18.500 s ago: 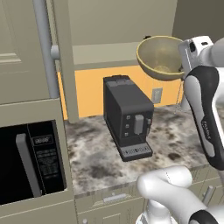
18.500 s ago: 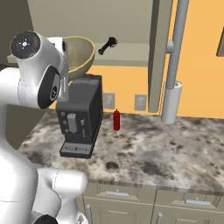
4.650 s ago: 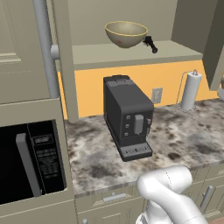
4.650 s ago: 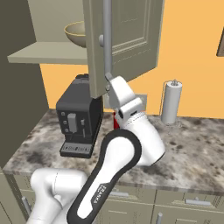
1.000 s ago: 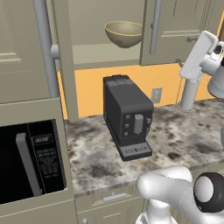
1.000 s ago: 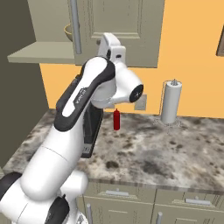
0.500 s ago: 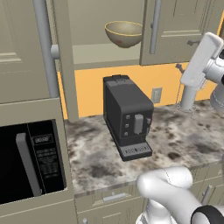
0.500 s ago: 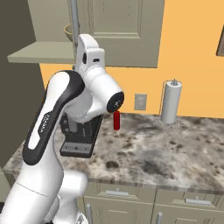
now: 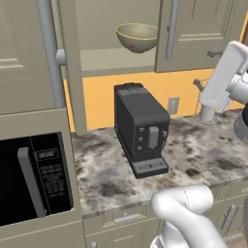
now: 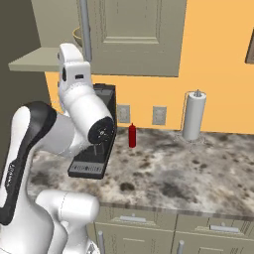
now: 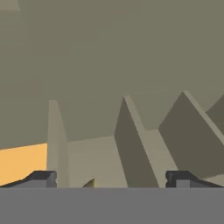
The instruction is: Pick the mug and place it in the sink. Pick the bowl and place it in the open cabinet and then close the cabinet.
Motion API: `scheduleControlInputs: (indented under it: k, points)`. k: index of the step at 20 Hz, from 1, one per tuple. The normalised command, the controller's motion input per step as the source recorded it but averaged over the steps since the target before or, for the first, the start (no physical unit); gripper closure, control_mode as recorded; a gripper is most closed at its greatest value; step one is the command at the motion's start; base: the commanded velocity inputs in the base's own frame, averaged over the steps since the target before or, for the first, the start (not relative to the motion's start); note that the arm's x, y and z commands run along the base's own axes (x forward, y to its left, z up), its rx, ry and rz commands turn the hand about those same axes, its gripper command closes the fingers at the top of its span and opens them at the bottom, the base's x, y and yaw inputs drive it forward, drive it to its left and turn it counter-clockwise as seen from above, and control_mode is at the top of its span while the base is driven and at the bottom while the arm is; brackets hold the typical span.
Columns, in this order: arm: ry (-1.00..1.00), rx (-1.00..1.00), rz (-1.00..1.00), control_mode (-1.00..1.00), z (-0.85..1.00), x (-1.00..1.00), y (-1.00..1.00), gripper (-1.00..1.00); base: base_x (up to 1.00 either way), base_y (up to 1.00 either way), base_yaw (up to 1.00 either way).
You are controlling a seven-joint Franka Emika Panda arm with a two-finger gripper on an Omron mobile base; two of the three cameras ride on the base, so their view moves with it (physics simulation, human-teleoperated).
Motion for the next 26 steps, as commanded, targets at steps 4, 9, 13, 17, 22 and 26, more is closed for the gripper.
scheduleControlInputs:
  k: [4,9,13,17,22,26]
  points:
    - [0.00,-0.02,-0.01,-1.00,0.00,-0.62,0.31,-1.00,0.00,0.00,0.00]
    - [0.00,-0.03,-0.01,-1.00,0.00,-0.59,0.34,-1.00,0.00,0.00,0.00]
    - [0.00,-0.04,0.00,-1.00,0.00,-0.57,0.35,-1.00,0.00,0.00,0.00]
    - [0.00,-0.04,-0.01,-1.00,0.00,-0.58,0.32,-1.00,0.00,0.00,0.00]
    - [0.00,-0.03,-0.09,-1.00,0.00,-0.33,0.19,-1.00,0.00,0.00,0.00]
    - [0.00,-0.04,-0.09,-1.00,-0.03,-0.16,0.29,-1.00,0.00,0.00,0.00]
